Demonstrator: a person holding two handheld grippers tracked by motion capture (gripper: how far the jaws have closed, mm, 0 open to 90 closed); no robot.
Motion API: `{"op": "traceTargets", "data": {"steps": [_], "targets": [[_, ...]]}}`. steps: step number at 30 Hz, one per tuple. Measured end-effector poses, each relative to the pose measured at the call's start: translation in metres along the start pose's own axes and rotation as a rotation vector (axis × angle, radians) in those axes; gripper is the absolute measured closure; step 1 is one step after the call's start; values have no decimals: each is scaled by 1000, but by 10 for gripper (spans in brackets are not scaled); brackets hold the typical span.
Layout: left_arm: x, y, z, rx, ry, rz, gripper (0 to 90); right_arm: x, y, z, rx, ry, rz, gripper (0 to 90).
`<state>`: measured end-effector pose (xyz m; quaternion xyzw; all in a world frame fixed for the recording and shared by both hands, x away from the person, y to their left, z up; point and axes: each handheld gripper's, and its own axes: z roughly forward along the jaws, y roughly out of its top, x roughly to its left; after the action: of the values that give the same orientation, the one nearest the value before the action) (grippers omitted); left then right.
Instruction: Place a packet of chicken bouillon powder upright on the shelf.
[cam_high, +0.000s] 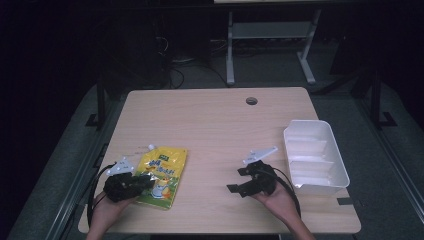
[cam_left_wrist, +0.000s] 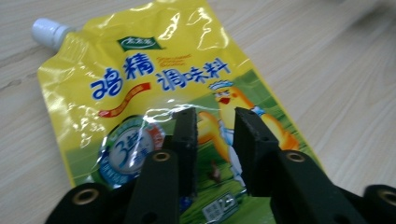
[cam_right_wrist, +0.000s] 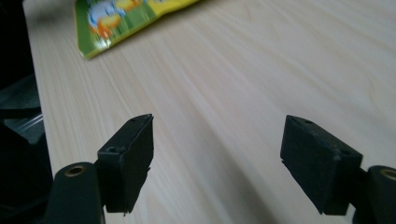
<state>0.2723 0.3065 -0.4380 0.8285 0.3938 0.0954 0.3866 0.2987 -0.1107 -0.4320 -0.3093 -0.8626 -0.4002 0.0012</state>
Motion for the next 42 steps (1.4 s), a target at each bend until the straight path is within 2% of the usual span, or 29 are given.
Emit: {"op": "traceTargets", "data": {"steps": [1, 2, 3, 4, 8, 9, 10, 11, 15, 16, 17, 19, 20, 24, 25, 28, 30, 32, 33, 34, 36, 42], "targets": [[1, 0, 0, 1, 2, -4, 727, 1, 8, 4, 7, 9, -8, 244], [1, 0, 0, 1, 2, -4, 738, 1, 8, 4, 7, 9, -8, 244], [3, 0, 0, 3, 5, -3, 738, 3, 16, 8, 20, 17, -15, 243], [5, -1, -1, 6, 13, -5, 770, 6, 33, 18, 35, 21, -41, 244], [9, -1, -1, 11, 23, -20, 832, 7, 63, 36, 34, 32, -58, 246], [10, -3, -1, 22, 35, -28, 845, 6, 73, 42, 38, 18, -65, 249], [10, -3, -1, 22, 35, -28, 860, 6, 73, 42, 38, 18, -65, 249], [12, -3, -2, 25, 45, -28, 872, 2, 88, 53, 54, 13, -65, 250], [17, -5, -3, 33, 54, -41, 895, -3, 113, 76, 77, 10, -55, 260], [17, -5, -3, 33, 54, -41, 895, -3, 113, 76, 77, 10, -55, 260], [17, -6, -2, 40, 50, -46, 896, -5, 123, 86, 73, 50, -29, 268], [19, -6, -3, 39, 46, -54, 895, -5, 129, 91, 75, 53, -24, 269], [20, -7, -3, 40, 47, -53, 896, -7, 138, 101, 89, 44, -21, 273], [22, -8, -3, 34, 39, -63, 896, -11, 145, 114, 110, 50, 18, 284], [22, -8, -3, 34, 38, -61, 897, -14, 148, 124, 126, 29, 22, 284], [23, -8, -2, 31, 33, -63, 898, -16, 147, 130, 128, 21, 34, 303], [24, -9, -2, 30, 29, -64, 898, -19, 145, 138, 139, 25, 59, 334], [24, -9, -2, 30, 29, -64, 898, -22, 142, 144, 148, 35, 82, 354], [24, -9, -2, 29, 30, -62, 898, -24, 140, 149, 154, 56, 107, 366], [24, -9, -2, 29, 30, -62, 898, -24, 140, 149, 154, 56, 107, 366], [24, -9, -2, 28, 31, -66, 898, -24, 138, 153, 164, 117, 130, 425], [24, -9, -1, 26, 32, -68, 898, -20, 141, 150, 146, 158, 136, 428]]}}
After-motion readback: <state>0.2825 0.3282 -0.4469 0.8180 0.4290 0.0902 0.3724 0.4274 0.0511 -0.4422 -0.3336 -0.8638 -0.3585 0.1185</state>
